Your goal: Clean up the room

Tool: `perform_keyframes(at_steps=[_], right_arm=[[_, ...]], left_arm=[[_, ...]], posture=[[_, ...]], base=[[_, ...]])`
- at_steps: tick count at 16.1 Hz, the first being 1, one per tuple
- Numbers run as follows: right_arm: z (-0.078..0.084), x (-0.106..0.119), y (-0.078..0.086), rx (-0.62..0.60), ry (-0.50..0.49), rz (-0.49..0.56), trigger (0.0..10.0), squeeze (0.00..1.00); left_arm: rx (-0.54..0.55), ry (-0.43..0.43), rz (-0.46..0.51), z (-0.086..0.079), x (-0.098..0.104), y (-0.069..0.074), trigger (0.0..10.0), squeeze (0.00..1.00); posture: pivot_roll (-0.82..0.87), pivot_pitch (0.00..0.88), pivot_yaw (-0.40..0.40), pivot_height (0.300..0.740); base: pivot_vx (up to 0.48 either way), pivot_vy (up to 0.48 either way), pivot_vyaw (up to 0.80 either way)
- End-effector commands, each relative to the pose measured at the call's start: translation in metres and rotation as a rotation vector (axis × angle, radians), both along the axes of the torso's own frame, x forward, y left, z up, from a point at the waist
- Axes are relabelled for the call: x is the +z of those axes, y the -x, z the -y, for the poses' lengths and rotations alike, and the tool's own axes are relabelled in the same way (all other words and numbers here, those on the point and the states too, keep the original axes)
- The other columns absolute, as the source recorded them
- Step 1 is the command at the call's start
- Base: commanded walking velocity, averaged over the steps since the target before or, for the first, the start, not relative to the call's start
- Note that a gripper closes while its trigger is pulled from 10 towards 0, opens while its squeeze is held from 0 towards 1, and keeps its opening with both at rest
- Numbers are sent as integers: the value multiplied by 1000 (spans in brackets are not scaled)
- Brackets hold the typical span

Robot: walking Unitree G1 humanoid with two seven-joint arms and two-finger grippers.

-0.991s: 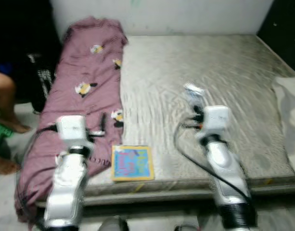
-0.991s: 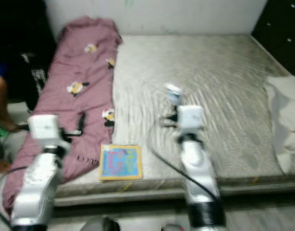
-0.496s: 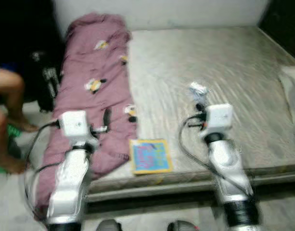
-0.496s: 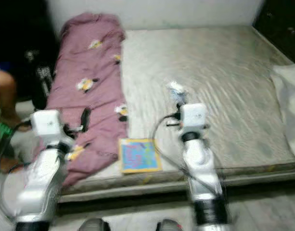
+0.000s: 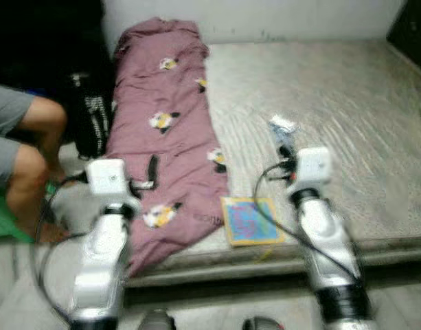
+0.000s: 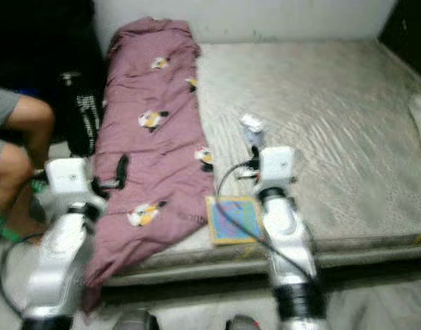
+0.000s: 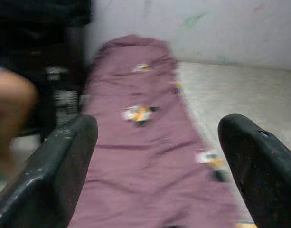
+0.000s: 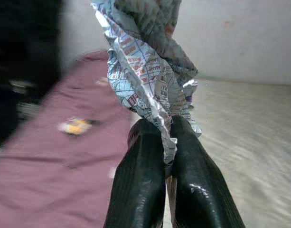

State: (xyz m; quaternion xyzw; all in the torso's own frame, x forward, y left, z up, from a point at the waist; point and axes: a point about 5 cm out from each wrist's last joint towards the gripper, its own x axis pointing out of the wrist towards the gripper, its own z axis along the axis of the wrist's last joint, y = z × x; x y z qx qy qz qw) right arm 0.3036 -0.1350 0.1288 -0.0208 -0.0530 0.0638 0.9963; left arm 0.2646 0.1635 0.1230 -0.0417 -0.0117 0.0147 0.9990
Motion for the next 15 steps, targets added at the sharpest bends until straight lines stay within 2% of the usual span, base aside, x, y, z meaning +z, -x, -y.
perform_keyframes(at_steps=[1, 3, 15], right_arm=[[7, 2, 0, -14, 13, 10, 10000, 0], [5, 3, 0, 8, 35, 23, 10000, 0], [2, 1, 1, 14, 42, 22, 10000, 0]], left_arm=[[-7, 6, 24, 4, 4, -1, 10000, 0], [-7, 4, 28, 4, 4, 0, 10000, 0], [-23, -7, 33, 5, 5, 0, 10000, 0]], posture=[[-18, 59, 18, 740], [-16, 58, 18, 740], [-12, 59, 24, 740]], base=[[0, 0, 0], [0, 0, 0], [0, 0, 800]])
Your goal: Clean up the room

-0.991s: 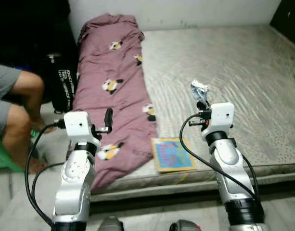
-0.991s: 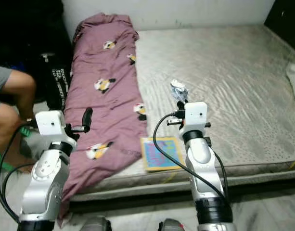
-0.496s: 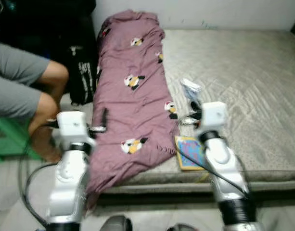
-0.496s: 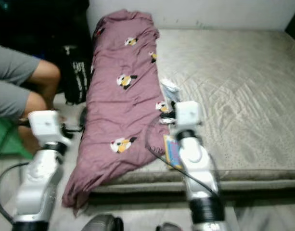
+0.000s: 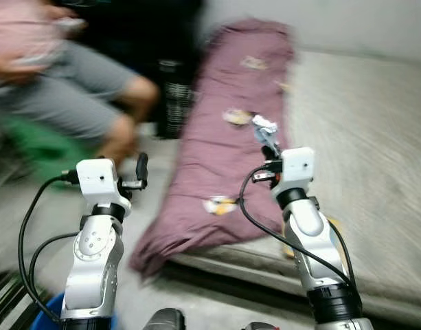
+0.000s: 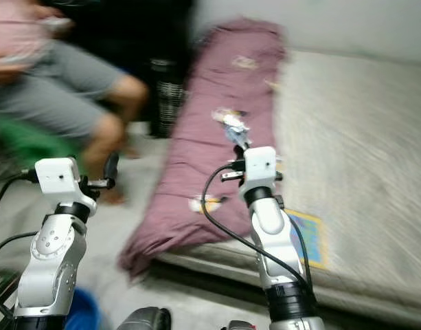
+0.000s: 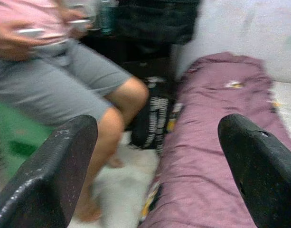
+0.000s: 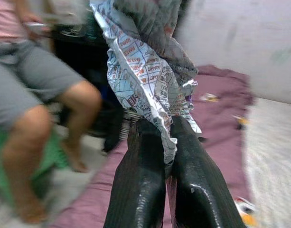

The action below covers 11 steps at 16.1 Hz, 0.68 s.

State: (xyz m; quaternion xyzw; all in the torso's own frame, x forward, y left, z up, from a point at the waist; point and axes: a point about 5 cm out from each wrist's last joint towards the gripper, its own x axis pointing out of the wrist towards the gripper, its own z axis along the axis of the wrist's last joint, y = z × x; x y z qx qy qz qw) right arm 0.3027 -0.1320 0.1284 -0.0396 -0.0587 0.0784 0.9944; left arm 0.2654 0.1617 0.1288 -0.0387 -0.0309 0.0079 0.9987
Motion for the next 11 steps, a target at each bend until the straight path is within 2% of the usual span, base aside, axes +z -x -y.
perform_keyframes(at_steps=[1, 8, 11], right_arm=[[5, 2, 0, -13, 4, 8, 10000, 0], [6, 2, -2, -14, 6, 11, 10000, 0], [7, 1, -1, -16, 6, 8, 10000, 0]], left_arm=[[-12, -1, -7, 3, -1, 1, 10000, 0], [-7, -5, -7, 4, -1, -1, 10000, 0], [29, -20, -6, 1, -3, 0, 10000, 0]], posture=[[-14, 57, 25, 740], [-17, 55, 24, 740], [-9, 52, 16, 740]], base=[[0, 0, 800], [0, 0, 800], [0, 0, 800]])
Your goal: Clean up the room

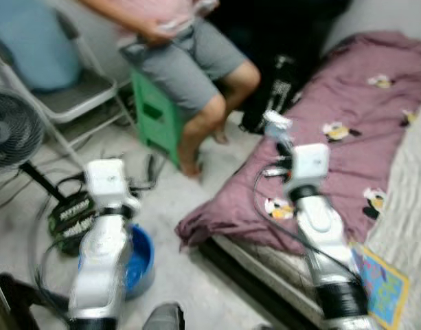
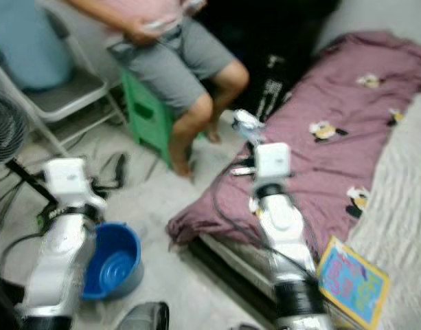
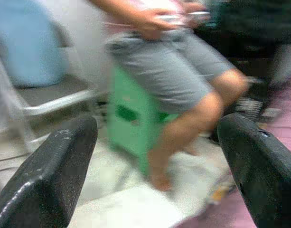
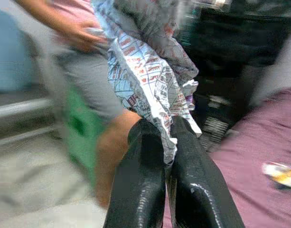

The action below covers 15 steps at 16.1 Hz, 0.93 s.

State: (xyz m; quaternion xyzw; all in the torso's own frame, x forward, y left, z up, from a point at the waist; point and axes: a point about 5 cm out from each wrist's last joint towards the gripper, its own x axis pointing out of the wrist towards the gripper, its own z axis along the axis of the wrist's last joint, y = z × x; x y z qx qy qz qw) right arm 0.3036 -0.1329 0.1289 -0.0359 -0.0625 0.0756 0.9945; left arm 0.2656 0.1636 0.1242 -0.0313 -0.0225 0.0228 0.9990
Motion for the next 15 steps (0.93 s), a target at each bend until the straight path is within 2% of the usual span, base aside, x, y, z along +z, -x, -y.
perform_keyframes(at_steps=[1, 6, 9, 15], right_arm=[[3, 0, -1, -1, 11, -3, 10000, 0], [-21, 1, -12, 99, -5, -17, 10000, 0], [-22, -1, -9, 102, -6, -15, 10000, 0], [-13, -4, -5, 69, 2, -14, 10000, 0]], left_arm=[[30, -4, 11, 0, 1, 4, 10000, 0], [138, -21, 5, -18, -3, 24, 10000, 0], [133, -33, -4, -19, -4, 26, 10000, 0], [87, -39, -2, -14, -2, 17, 10000, 0]], posture=[[11, 50, -7, 740], [86, 53, -67, 740], [80, 56, -49, 740], [48, 52, -16, 740]], base=[[0, 0, 425], [0, 0, 0], [0, 0, 0], [0, 0, 800]])
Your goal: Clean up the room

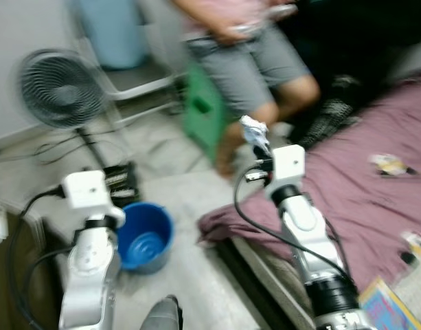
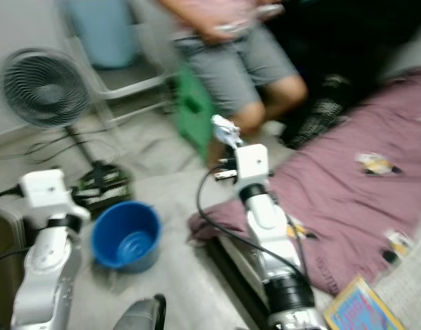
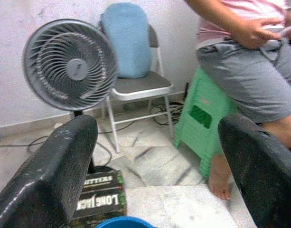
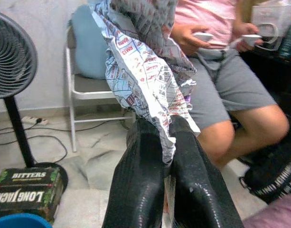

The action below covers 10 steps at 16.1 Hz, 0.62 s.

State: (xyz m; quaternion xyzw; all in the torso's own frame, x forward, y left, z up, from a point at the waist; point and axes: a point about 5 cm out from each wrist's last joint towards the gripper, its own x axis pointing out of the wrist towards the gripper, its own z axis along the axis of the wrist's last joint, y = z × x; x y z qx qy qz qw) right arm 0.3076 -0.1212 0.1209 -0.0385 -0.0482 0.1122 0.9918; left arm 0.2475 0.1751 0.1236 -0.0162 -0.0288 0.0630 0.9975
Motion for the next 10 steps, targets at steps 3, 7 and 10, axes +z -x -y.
perform_keyframes(at_steps=[3, 7, 10], right_arm=[[-3, 3, 1, -2, -11, 16, 10000, 0], [-4, 4, -1, 9, -11, 17, 10000, 0], [-4, 5, -1, 12, -9, 21, 10000, 0]], left_arm=[[-5, -8, -8, -2, 0, -2, 10000, 0], [-9, -7, -3, 0, 0, -4, 10000, 0], [-8, -3, -2, 1, 1, -4, 10000, 0]], posture=[[50, 43, -16, 740], [52, 41, -26, 740], [46, 47, -25, 740]], base=[[0, 0, 800], [0, 0, 800], [0, 0, 800]])
